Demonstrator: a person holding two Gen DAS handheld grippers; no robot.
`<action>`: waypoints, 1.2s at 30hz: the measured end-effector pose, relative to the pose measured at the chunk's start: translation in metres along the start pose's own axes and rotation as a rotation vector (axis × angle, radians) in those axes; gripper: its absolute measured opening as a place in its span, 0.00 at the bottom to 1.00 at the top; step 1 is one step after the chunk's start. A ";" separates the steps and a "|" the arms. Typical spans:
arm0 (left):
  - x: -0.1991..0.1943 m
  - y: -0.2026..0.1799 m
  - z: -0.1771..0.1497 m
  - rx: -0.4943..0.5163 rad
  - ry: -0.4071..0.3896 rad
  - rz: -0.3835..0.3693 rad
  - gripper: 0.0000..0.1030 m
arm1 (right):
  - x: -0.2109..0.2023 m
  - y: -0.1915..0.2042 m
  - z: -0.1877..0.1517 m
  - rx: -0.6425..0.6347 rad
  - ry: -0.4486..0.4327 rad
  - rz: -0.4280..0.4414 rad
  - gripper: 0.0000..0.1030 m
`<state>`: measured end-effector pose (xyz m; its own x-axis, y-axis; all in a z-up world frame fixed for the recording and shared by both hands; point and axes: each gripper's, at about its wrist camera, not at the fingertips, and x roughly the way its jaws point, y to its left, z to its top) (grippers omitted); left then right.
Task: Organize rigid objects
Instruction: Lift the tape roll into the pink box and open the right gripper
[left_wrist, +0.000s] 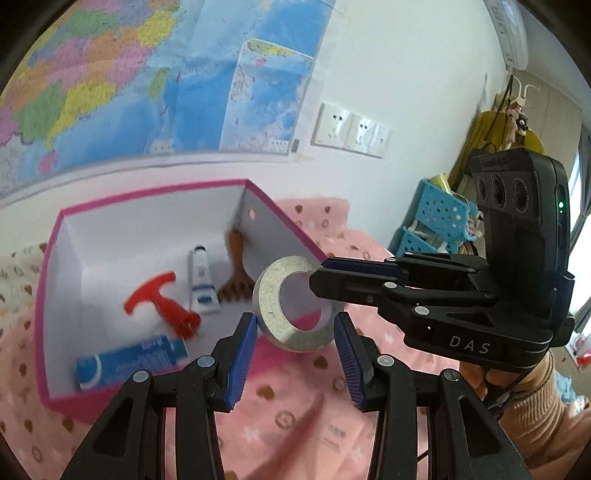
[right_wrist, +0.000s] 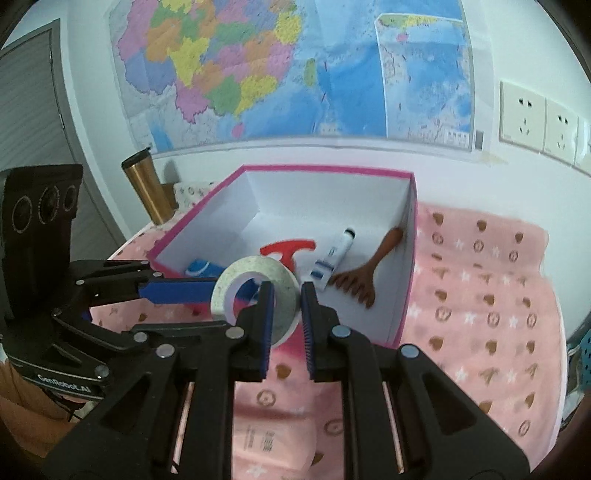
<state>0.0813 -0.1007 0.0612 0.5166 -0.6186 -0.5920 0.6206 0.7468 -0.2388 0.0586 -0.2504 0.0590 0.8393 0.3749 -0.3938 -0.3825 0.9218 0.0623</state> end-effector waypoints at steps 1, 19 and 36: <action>0.003 0.002 0.005 0.000 -0.001 0.009 0.42 | 0.002 -0.001 0.003 0.001 -0.001 -0.002 0.16; 0.070 0.053 0.042 -0.113 0.105 0.037 0.41 | 0.082 -0.039 0.051 0.029 0.109 -0.096 0.16; 0.054 0.067 0.025 -0.144 0.052 0.090 0.41 | 0.091 -0.064 0.044 0.103 0.116 -0.154 0.18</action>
<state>0.1659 -0.0900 0.0320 0.5327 -0.5366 -0.6544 0.4802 0.8284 -0.2884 0.1769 -0.2710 0.0591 0.8324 0.2208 -0.5083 -0.2068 0.9747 0.0848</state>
